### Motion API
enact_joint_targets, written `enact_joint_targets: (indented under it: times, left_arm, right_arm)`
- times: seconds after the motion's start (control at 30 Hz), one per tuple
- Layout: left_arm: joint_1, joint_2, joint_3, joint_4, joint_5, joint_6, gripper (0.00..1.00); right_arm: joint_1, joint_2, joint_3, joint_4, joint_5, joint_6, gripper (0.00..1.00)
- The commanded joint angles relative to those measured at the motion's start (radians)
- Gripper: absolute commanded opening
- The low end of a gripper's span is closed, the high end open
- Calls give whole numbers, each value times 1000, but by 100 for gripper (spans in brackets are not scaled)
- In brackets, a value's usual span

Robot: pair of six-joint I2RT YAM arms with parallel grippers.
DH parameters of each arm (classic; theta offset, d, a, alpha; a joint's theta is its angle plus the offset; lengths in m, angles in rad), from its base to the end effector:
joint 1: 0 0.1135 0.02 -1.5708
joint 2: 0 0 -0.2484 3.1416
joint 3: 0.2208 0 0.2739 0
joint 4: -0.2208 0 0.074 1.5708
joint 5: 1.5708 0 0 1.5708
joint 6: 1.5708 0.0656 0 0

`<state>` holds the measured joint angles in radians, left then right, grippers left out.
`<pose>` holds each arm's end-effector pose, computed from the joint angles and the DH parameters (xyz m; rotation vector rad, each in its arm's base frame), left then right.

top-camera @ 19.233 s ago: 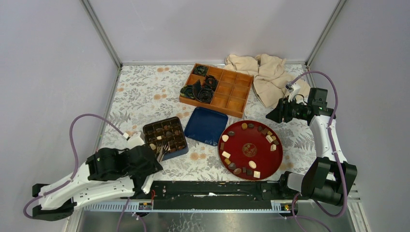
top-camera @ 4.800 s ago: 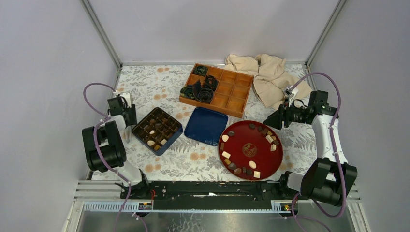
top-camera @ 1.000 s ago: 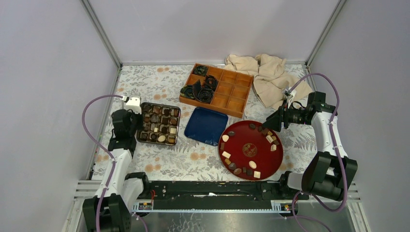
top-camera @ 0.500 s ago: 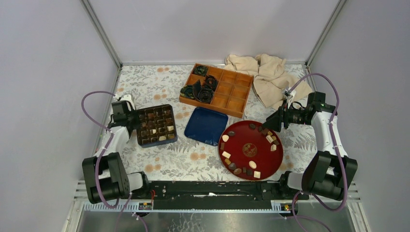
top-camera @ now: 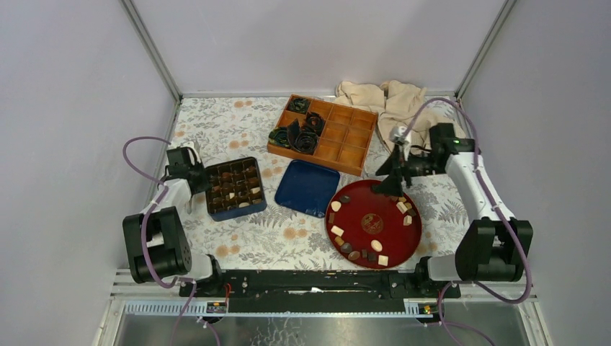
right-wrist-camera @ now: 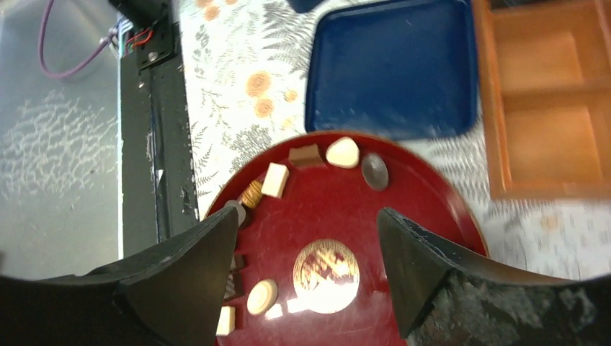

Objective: Pack the chocolate
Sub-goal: Adjust the packing box at the center of the board, then pick up the box lid from the center of the board.

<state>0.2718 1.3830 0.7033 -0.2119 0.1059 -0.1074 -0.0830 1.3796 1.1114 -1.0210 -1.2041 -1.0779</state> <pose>0.2973 0.0756 0.1279 -0.4177 2.4206 -0.0585 0.2776 0.0384 0.2507 -1.1595 1.7148 1.0237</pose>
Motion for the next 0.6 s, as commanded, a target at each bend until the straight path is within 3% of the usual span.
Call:
enact_joint_targets:
  times: [0.0, 0.13, 0.17, 0.37, 0.57]
  left_arm:
    - [6, -19, 34, 24, 68, -53, 17]
    - [5, -73, 19, 34, 71, -49, 52]
    - [5, -88, 16, 36, 68, -47, 56]
    - [5, -230, 10, 23, -15, -28, 63]
    - [-25, -409, -39, 24, -66, 15, 75]
  right_arm:
    - [224, -27, 58, 201, 111, 118, 80]
    - [490, -13, 55, 441, 320, 312, 83]
    - [552, 12, 62, 480, 370, 347, 83]
    - [850, 236, 137, 611, 748, 530, 78]
    - [950, 465, 294, 591, 908, 656, 69]
